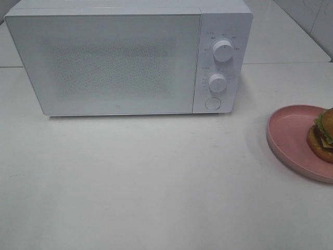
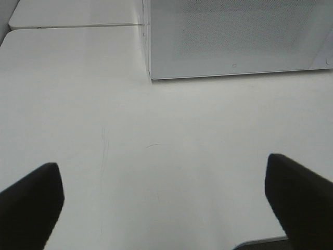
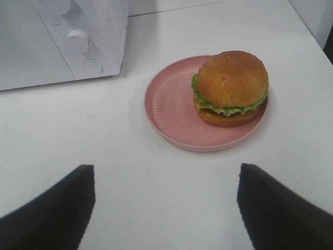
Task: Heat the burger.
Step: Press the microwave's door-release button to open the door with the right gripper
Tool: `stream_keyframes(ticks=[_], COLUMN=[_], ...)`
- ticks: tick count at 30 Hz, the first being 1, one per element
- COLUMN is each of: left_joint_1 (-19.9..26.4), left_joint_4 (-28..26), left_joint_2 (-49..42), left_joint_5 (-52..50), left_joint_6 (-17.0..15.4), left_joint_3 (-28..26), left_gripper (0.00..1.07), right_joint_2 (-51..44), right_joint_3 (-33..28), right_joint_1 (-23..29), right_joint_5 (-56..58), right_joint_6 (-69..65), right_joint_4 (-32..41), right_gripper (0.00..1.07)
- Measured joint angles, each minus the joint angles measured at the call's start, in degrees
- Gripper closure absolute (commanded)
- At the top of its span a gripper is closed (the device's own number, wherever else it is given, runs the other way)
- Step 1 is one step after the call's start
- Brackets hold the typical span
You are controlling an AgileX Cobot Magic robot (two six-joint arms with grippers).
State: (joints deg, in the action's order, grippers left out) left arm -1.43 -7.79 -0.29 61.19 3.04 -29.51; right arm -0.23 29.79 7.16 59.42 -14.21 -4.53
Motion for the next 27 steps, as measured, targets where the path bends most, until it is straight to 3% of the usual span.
stream_keyframes(ticks=[27], left_joint_1=[0.0], left_joint_4=[0.0], left_joint_2=[0.0], left_joint_5=[0.0], left_joint_6=[0.0], left_joint_3=[0.0], left_gripper=[0.09], right_joint_2=[3.4], right_joint_3=[2.5], right_joint_1=[0.0], right_joint_5=[-0.2], right_joint_6=[0.0], right_joint_4=[0.0], right_gripper=[0.32])
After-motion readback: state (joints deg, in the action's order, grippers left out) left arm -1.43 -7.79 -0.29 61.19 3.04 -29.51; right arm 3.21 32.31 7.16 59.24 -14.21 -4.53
